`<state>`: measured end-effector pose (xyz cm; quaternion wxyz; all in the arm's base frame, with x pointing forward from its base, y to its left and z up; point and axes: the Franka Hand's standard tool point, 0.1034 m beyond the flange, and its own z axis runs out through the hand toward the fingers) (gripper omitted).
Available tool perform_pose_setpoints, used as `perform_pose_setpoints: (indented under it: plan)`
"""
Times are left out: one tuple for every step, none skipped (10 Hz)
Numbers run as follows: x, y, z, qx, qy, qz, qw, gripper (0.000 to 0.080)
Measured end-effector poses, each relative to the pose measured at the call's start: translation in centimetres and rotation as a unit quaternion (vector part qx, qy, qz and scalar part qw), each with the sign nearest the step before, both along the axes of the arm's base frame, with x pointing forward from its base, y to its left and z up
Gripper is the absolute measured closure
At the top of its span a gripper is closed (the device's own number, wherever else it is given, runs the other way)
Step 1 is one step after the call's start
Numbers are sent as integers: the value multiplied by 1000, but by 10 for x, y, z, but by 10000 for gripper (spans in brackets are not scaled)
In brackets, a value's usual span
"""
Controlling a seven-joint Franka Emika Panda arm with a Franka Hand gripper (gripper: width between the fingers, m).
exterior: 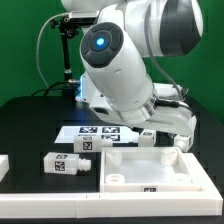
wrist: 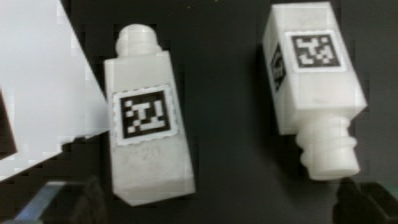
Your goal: Assemble one leg
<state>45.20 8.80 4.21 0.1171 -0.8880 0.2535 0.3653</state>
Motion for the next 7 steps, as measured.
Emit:
perform_pose_setpoints:
  plan:
    - [0, 0, 0, 0, 0, 0, 1000, 150]
    - [-6, -2, -3, 24, 4, 3, 1000, 150]
    - [-20, -10, -13, 62, 33, -9, 997, 150]
    - [-22, -16, -21, 75, 48, -9, 996, 150]
    - [-20, -16, -20, 88, 46, 0, 995, 150]
    - [-20, -18, -21, 90, 47, -2, 995, 150]
    - [-20, -17, -22, 79, 49, -7, 996, 150]
